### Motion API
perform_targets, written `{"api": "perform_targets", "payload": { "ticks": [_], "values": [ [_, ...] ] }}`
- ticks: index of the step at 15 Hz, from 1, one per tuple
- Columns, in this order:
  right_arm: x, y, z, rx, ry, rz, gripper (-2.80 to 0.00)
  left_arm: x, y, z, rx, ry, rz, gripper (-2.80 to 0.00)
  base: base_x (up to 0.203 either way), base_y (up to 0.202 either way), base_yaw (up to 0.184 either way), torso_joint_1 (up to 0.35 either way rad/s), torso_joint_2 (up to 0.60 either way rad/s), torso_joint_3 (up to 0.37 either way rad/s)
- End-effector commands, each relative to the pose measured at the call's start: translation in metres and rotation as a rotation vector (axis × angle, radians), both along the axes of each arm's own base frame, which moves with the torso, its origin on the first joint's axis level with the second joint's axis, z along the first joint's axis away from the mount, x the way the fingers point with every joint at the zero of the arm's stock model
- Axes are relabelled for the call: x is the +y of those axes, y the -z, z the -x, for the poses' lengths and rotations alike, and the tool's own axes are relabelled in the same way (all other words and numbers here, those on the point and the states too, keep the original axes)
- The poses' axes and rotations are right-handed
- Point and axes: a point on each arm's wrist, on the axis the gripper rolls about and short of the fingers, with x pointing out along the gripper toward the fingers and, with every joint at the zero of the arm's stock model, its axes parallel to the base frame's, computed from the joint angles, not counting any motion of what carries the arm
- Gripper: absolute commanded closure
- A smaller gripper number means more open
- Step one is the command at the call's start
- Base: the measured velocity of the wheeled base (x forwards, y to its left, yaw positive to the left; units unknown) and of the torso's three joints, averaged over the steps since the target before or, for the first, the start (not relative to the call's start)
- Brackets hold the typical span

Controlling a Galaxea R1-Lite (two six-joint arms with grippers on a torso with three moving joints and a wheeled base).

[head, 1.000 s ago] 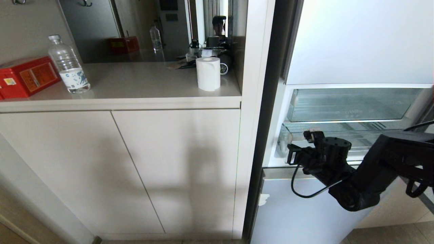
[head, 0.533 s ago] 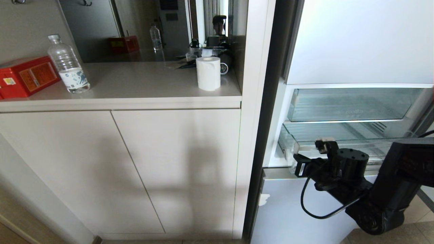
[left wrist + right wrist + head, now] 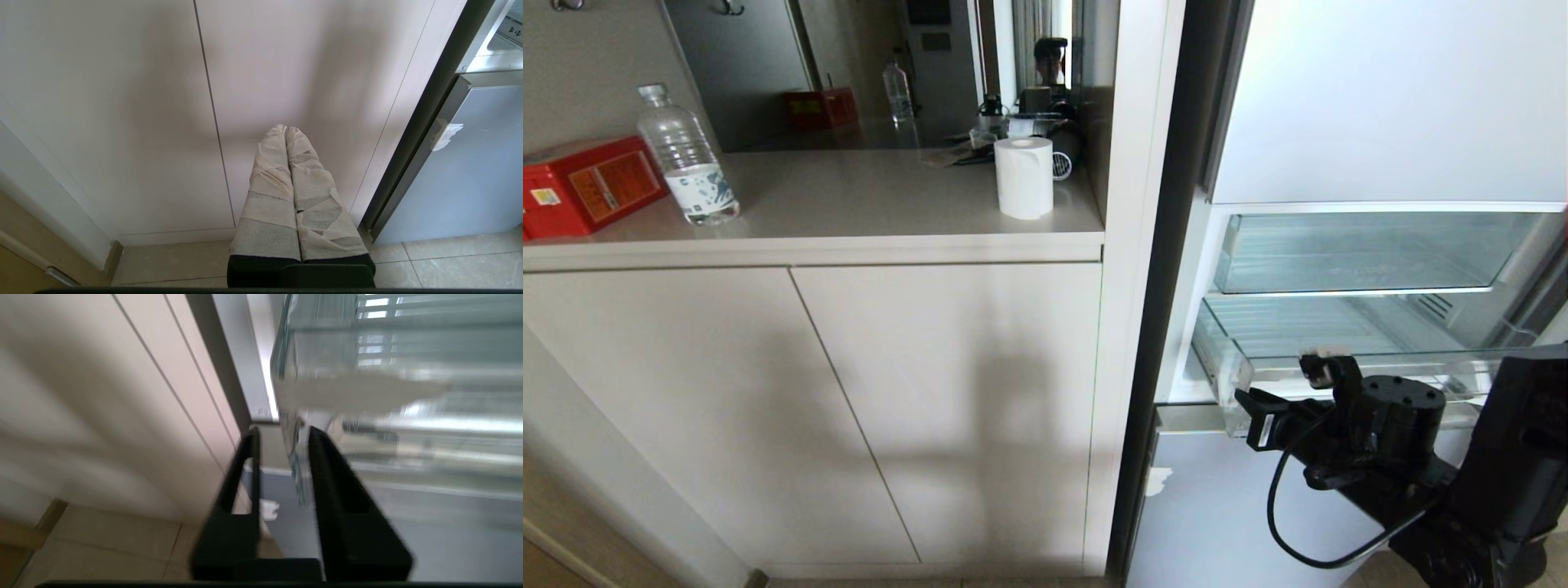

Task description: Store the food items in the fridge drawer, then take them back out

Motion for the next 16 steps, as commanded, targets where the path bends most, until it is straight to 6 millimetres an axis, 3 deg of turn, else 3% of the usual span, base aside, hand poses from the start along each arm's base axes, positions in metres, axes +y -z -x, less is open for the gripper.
{"api": "perform_targets", "payload": {
  "ticks": [1, 5, 7, 11, 13, 16],
  "values": [
    [0.0, 0.003, 0.008, 0.024, -0.006, 0.004, -2.8, 0.0, 0.0, 0.0, 0.002, 0.0, 0.0, 0.0, 0.0, 0.0, 0.0, 0.0, 0.0, 0.0],
    [-0.004, 0.007, 0.024, 0.072, -0.006, 0.016, -2.8, 0.0, 0.0, 0.0, 0.002, 0.0, 0.0, 0.0, 0.0, 0.0, 0.0, 0.0, 0.0, 0.0],
    [-0.007, -0.002, 0.035, 0.062, -0.003, 0.011, -2.8, 0.0, 0.0, 0.0, 0.002, 0.0, 0.0, 0.0, 0.0, 0.0, 0.0, 0.0, 0.0, 0.0],
    [-0.02, -0.054, 0.05, -0.101, 0.033, -0.041, -2.8, 0.0, 0.0, 0.0, 0.002, 0.0, 0.0, 0.0, 0.0, 0.0, 0.0, 0.0, 0.0, 0.0],
    [-0.029, -0.076, 0.053, -0.094, 0.068, -0.038, -2.8, 0.0, 0.0, 0.0, 0.002, 0.0, 0.0, 0.0, 0.0, 0.0, 0.0, 0.0, 0.0, 0.0],
    [-0.062, -0.107, 0.034, -0.058, 0.2, 0.006, -2.8, 0.0, 0.0, 0.0, 0.002, 0.0, 0.0, 0.0, 0.0, 0.0, 0.0, 0.0, 0.0, 0.0]
  ]
}}
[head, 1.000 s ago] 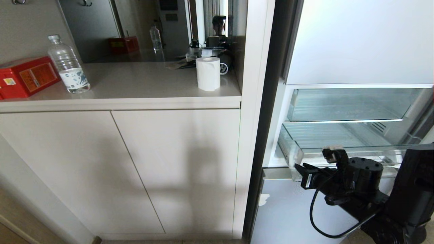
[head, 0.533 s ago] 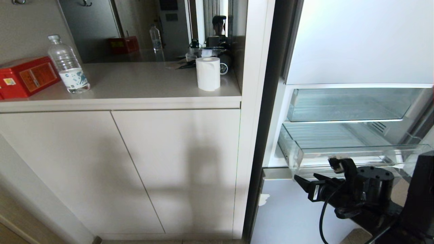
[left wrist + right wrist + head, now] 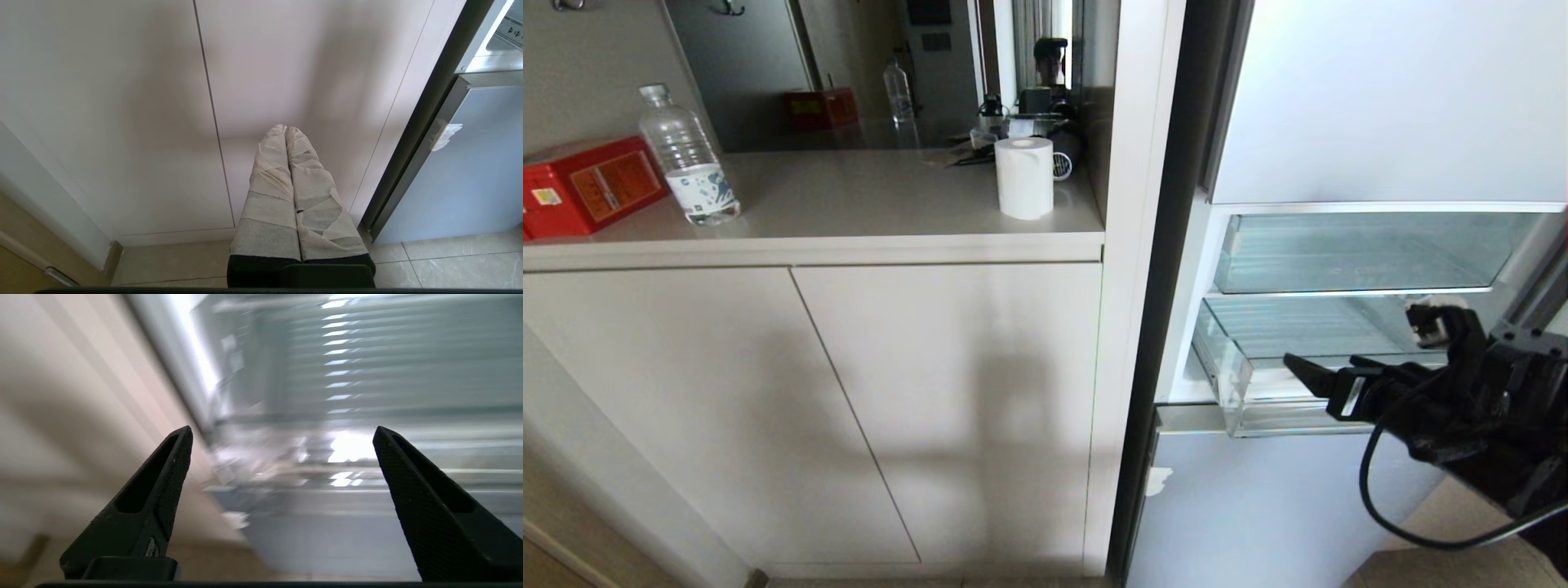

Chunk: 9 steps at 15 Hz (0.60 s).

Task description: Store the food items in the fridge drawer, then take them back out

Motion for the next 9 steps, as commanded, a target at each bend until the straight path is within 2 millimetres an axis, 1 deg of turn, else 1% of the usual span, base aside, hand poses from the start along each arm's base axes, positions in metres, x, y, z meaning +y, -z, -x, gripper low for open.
{"api": "perform_targets", "payload": {
  "ticks": [1, 2, 3, 4, 7, 9],
  "values": [
    [-0.026, -0.035, -0.011, -0.024, 0.094, 0.032, -2.8, 0.0, 0.0, 0.0, 0.001, 0.0, 0.0, 0.0, 0.0, 0.0, 0.0, 0.0, 0.0, 0.0],
    [-0.034, -0.042, -0.023, -0.015, 0.118, 0.046, -2.8, 0.0, 0.0, 0.0, 0.001, 0.0, 0.0, 0.0, 0.0, 0.0, 0.0, 0.0, 0.0, 0.0],
    [-0.041, -0.045, -0.038, 0.011, 0.136, 0.057, -2.8, 0.0, 0.0, 0.0, 0.001, 0.0, 0.0, 0.0, 0.0, 0.0, 0.0, 0.0, 0.0, 0.0],
    [-0.048, -0.041, -0.054, 0.059, 0.151, 0.066, -2.8, 0.0, 0.0, 0.0, 0.001, 0.0, 0.0, 0.0, 0.0, 0.0, 0.0, 0.0, 0.0, 0.0],
    [-0.064, -0.03, -0.092, 0.142, 0.169, 0.09, -2.8, 0.0, 0.0, 0.0, 0.001, 0.0, 0.0, 0.0, 0.0, 0.0, 0.0, 0.0, 0.0, 0.0],
    [-0.071, -0.025, -0.105, 0.229, 0.17, 0.119, -2.8, 0.0, 0.0, 0.0, 0.001, 0.0, 0.0, 0.0, 0.0, 0.0, 0.0, 0.0, 0.0, 0.0]
  ]
}}
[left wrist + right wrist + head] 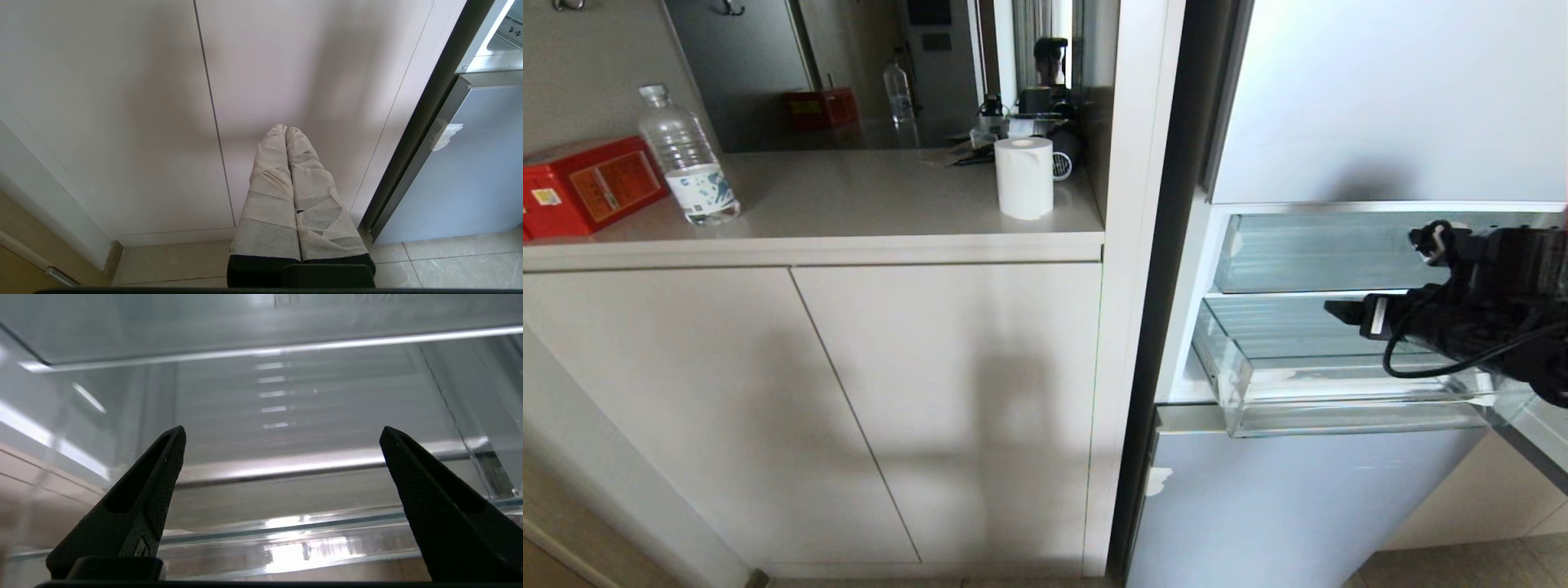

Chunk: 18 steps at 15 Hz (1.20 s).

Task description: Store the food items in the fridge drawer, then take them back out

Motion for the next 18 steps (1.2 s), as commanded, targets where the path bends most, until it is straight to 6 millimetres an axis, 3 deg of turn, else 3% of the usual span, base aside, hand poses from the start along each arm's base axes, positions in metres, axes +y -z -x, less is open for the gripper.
{"api": "perform_targets", "payload": {
  "ticks": [1, 7, 18],
  "values": [
    [-0.009, 0.015, -0.022, 0.09, 0.013, 0.002, -2.8, 0.0, 0.0, 0.0, 0.001, 0.0, 0.0, 0.0, 0.0, 0.0, 0.0, 0.0, 0.0, 0.0],
    [-0.015, 0.034, -0.04, 0.205, 0.002, 0.035, -2.8, 0.0, 0.0, 0.0, 0.001, 0.0, 0.0, 0.0, 0.0, 0.0, 0.0, 0.0, 0.0, 0.0],
    [-0.021, -0.002, 0.01, 0.432, 0.038, 0.027, -2.8, 0.0, 0.0, 0.0, 0.001, 0.0, 0.0, 0.0, 0.0, 0.0, 0.0, 0.0, 0.0, 0.0]
  ]
}}
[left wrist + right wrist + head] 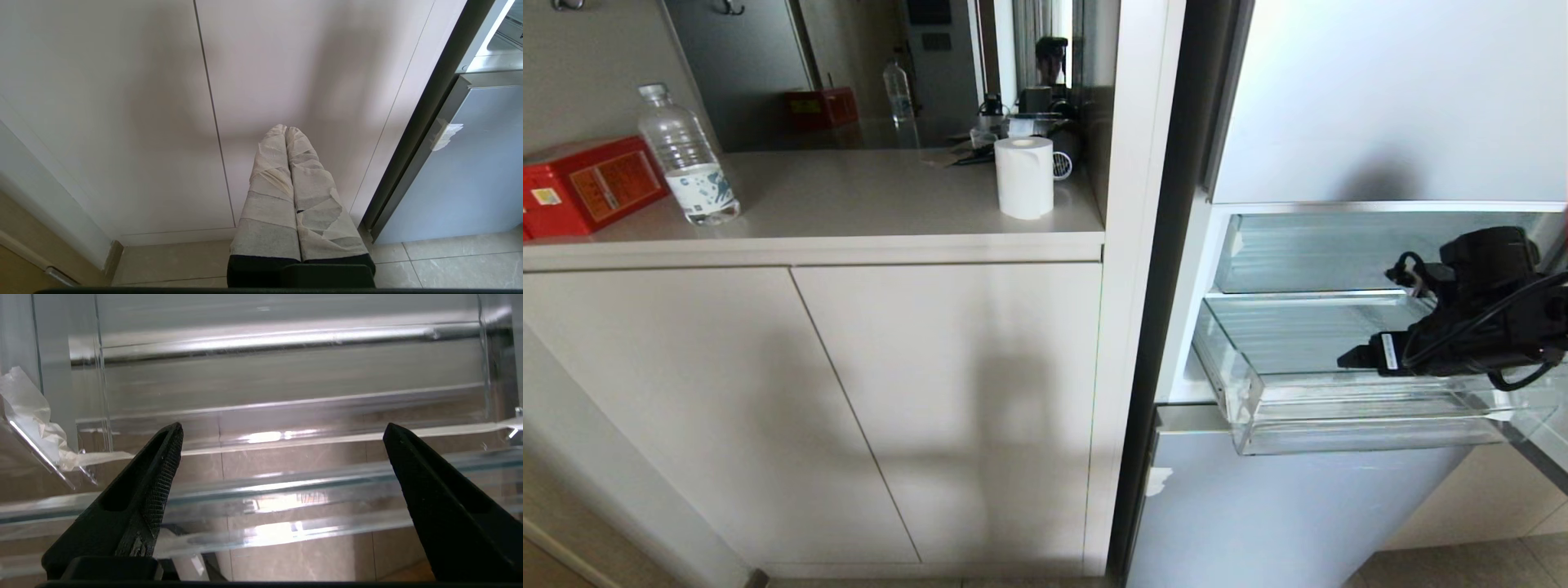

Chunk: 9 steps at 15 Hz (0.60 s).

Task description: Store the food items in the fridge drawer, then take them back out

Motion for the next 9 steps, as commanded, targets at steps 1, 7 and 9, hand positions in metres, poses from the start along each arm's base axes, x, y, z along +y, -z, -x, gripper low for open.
{"api": "perform_targets", "payload": {
  "ticks": [1, 7, 9],
  "values": [
    [-0.002, -0.014, 0.014, 0.009, 0.013, 0.0, -2.8, 0.0, 0.0, 0.0, 0.002, -0.001, 0.0, 0.0, 0.0, 0.0, 0.0, 0.0, 0.0, 0.0],
    [-0.005, -0.009, 0.013, 0.068, 0.036, 0.011, -2.8, 0.0, 0.0, 0.0, 0.002, -0.001, 0.0, 0.0, 0.0, 0.0, 0.0, 0.0, 0.0, 0.0],
    [-0.009, -0.006, 0.017, 0.093, 0.04, 0.015, -2.8, 0.0, 0.0, 0.0, 0.002, -0.001, 0.0, 0.0, 0.0, 0.0, 0.0, 0.0, 0.0, 0.0]
  ]
}}
